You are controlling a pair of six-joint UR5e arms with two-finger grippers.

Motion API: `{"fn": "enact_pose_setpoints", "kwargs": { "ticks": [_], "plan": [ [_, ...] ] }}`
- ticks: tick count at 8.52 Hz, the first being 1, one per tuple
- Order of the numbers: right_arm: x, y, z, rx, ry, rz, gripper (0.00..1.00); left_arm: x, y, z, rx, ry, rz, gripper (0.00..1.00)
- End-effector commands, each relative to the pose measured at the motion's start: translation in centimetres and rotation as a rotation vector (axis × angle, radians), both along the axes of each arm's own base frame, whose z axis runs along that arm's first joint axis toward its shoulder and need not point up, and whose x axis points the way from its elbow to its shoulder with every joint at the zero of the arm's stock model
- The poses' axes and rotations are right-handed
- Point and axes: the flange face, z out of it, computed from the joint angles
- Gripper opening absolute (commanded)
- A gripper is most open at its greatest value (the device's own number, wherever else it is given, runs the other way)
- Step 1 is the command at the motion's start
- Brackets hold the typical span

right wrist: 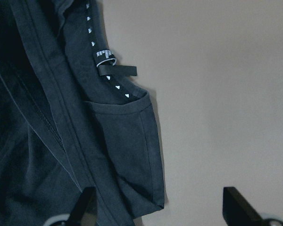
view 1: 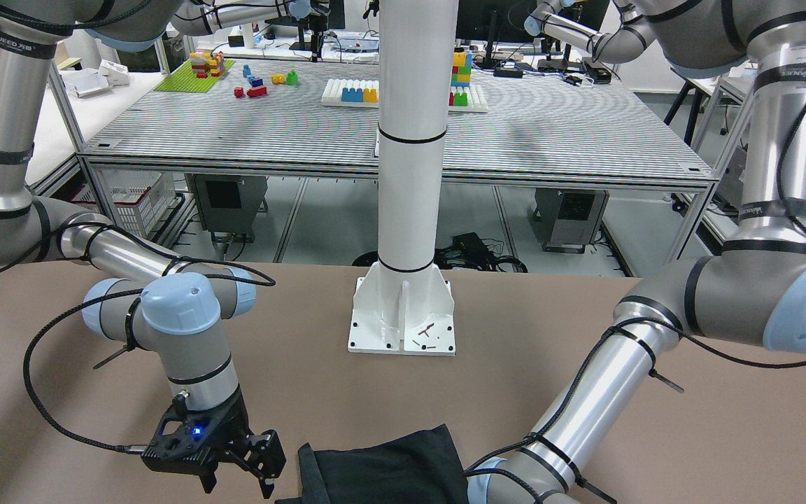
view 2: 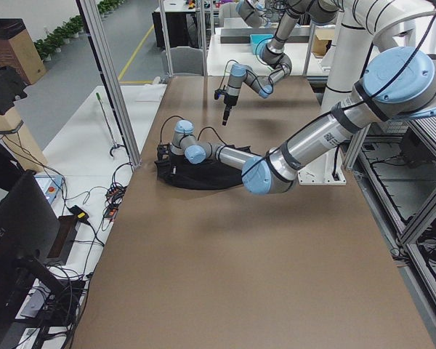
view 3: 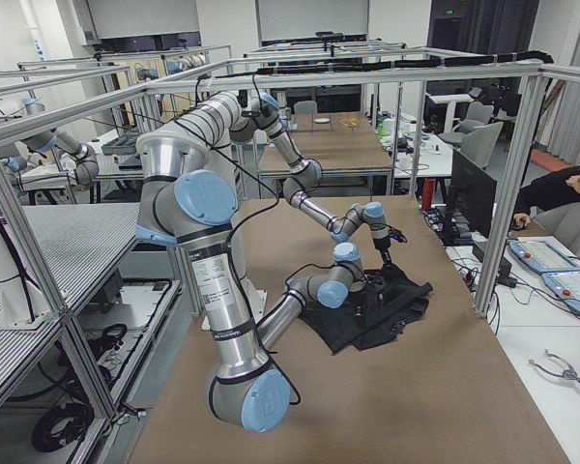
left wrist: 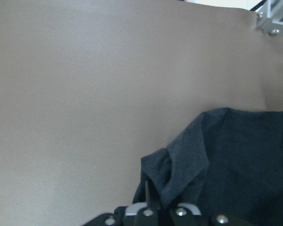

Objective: Fold clothes
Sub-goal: 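Lift and fold the shirt with the left gripper toward the right gripper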

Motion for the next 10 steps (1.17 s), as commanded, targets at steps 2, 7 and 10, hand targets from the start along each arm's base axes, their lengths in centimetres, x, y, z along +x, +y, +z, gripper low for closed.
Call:
{"fn": "enact_pose_setpoints", "kwargs": {
  "ticks": [2,7,10],
  "plan": [
    [-0.5,0.3,0.1,-0.002,0.003,-0.008,0.94,-0.1,-1.1,-0.8,0.025,-0.015,-0.017,0.00],
    [-3.9,-2.3,-2.3,0.037,0.015,-0.037,0.94,-13.3,-6.0,0.3,0.036,0.117,0.060,0.94],
    [-12.6,-9.9,-8.7,-0.010,0.051,-0.029,0.94,-18.0,-2.2,6.9,0.080,0.131,0.097,0.94]
  ]
}}
